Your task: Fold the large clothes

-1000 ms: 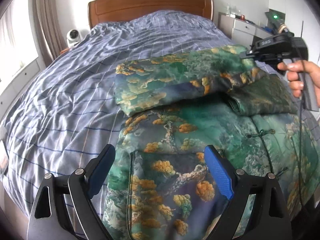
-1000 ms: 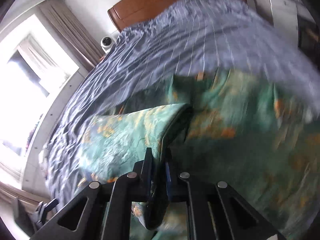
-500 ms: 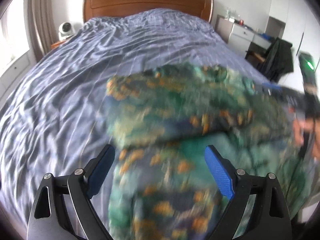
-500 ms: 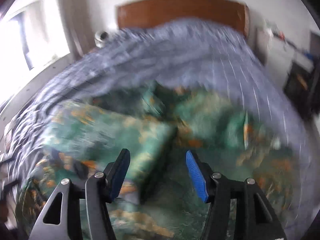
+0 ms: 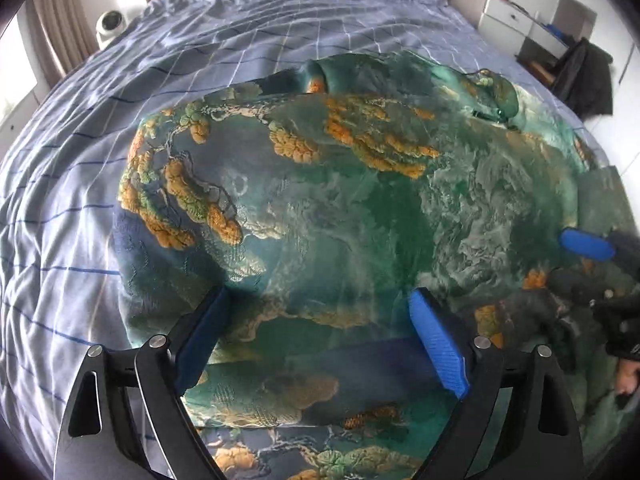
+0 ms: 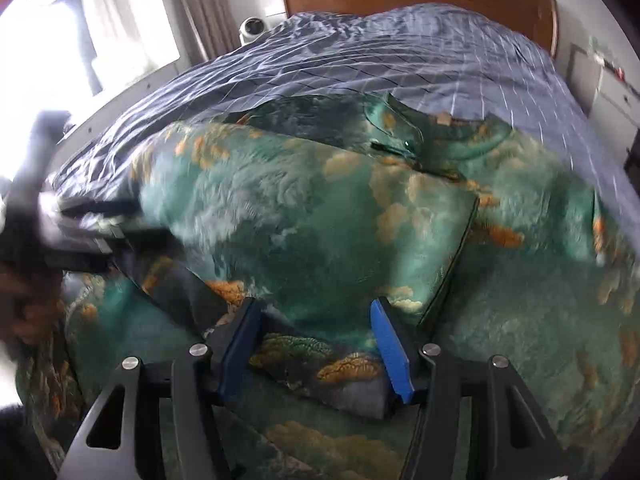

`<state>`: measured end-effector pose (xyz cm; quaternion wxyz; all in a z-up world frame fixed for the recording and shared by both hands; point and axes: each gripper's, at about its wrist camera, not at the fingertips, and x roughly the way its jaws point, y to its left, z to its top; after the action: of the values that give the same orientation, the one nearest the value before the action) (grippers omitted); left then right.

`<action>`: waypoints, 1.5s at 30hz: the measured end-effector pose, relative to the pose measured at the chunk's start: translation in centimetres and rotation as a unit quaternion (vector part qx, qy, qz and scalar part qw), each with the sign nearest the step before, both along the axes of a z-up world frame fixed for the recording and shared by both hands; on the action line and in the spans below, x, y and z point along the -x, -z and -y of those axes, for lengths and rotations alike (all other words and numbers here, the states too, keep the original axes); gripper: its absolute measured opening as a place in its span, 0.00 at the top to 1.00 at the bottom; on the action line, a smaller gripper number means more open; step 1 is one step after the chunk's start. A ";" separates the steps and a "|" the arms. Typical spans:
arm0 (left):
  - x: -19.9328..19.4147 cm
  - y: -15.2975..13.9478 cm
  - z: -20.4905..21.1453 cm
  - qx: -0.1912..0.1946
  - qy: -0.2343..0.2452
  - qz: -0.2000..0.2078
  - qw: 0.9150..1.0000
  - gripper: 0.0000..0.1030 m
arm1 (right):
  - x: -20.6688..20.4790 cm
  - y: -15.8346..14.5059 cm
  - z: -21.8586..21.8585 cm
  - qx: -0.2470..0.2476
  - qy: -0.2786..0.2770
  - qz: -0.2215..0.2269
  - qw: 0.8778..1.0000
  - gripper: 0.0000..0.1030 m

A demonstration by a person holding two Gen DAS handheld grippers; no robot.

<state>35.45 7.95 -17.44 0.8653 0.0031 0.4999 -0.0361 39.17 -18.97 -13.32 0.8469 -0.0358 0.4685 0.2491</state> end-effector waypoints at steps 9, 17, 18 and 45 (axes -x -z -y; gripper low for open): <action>-2.1 -4.8 0.3 0.042 0.011 0.006 0.999 0.12 | -0.4 0.8 0.2 -0.012 0.007 -0.006 1.000 0.44; -9.9 -3.4 -0.3 0.037 -0.030 -0.015 0.999 0.14 | -0.3 1.1 0.2 -0.019 0.010 -0.005 1.000 0.44; -10.2 -3.3 -0.4 0.045 -0.031 -0.015 0.998 0.12 | -0.3 1.1 0.2 -0.017 0.010 -0.004 1.000 0.44; 16.9 -7.8 -2.5 -0.037 0.029 0.071 0.996 0.09 | 3.3 -4.2 -0.3 -0.007 0.012 0.032 0.999 0.19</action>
<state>18.55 10.42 -9.63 0.8964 0.0523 0.4381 -0.0419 35.89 -18.69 -9.16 0.8646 -0.0319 0.4400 0.2406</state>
